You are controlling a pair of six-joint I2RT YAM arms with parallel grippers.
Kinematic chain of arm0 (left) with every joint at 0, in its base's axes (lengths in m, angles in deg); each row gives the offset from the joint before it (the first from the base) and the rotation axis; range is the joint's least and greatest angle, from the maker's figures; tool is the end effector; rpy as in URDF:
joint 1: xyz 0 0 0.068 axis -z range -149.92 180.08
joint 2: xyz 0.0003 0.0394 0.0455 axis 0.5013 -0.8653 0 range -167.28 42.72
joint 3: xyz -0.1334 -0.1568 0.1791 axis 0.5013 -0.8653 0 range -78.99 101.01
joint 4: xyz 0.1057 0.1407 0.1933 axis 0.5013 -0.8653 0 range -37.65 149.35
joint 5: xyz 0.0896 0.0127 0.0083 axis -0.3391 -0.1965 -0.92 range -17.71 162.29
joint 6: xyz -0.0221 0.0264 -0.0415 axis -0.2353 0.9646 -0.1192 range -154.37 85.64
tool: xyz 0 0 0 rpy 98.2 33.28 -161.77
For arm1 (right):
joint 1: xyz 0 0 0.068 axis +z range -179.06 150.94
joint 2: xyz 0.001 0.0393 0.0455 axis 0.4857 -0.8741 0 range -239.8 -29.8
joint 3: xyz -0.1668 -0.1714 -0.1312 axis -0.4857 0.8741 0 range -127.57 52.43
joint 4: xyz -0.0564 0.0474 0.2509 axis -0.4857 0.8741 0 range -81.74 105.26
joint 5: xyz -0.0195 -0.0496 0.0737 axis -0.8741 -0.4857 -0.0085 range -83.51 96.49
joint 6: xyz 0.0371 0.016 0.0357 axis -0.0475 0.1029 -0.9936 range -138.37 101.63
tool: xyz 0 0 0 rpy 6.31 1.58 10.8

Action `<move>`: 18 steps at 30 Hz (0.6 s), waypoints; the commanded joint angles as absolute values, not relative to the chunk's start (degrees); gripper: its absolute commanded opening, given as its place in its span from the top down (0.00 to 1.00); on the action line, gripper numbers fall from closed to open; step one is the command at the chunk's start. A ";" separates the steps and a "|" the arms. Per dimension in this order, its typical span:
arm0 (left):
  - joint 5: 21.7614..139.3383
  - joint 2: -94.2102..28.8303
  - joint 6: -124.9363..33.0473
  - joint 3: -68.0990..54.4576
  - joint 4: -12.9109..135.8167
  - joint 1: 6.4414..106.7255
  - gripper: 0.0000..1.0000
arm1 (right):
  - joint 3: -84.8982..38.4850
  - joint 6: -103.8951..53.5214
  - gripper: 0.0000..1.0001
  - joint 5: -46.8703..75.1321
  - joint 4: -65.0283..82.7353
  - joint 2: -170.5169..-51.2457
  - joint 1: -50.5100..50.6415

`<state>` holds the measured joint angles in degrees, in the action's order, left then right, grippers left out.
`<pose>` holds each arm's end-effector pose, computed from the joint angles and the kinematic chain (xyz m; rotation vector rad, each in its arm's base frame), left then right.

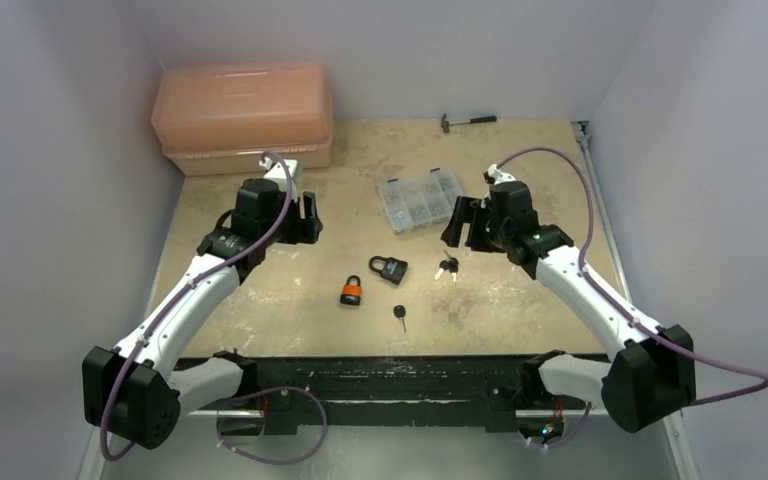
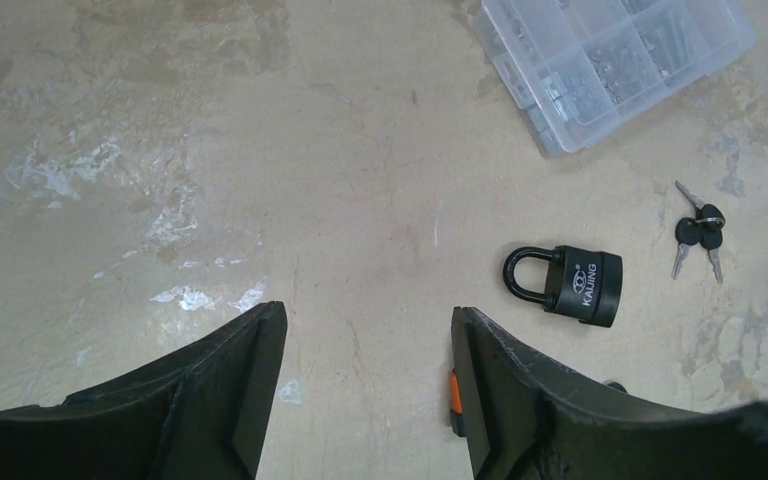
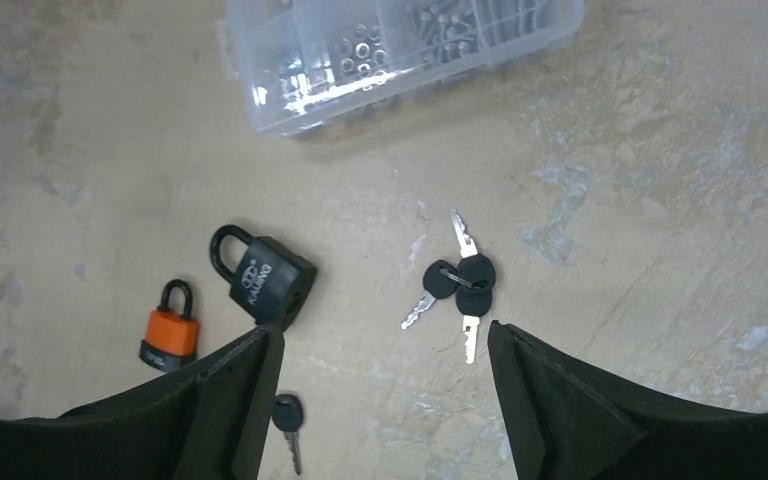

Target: Unlock with the key

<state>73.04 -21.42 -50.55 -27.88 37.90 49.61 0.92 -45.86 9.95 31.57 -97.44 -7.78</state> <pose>0.2329 -0.0831 0.2923 0.0715 2.1950 -0.3683 0.2380 0.0950 0.2775 0.0921 2.3091 0.5142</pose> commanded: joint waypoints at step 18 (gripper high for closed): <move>70.62 -19.78 -50.20 -26.88 38.96 49.60 0.39 | -3.60 -43.74 0.40 0.75 30.13 -114.53 -3.55</move>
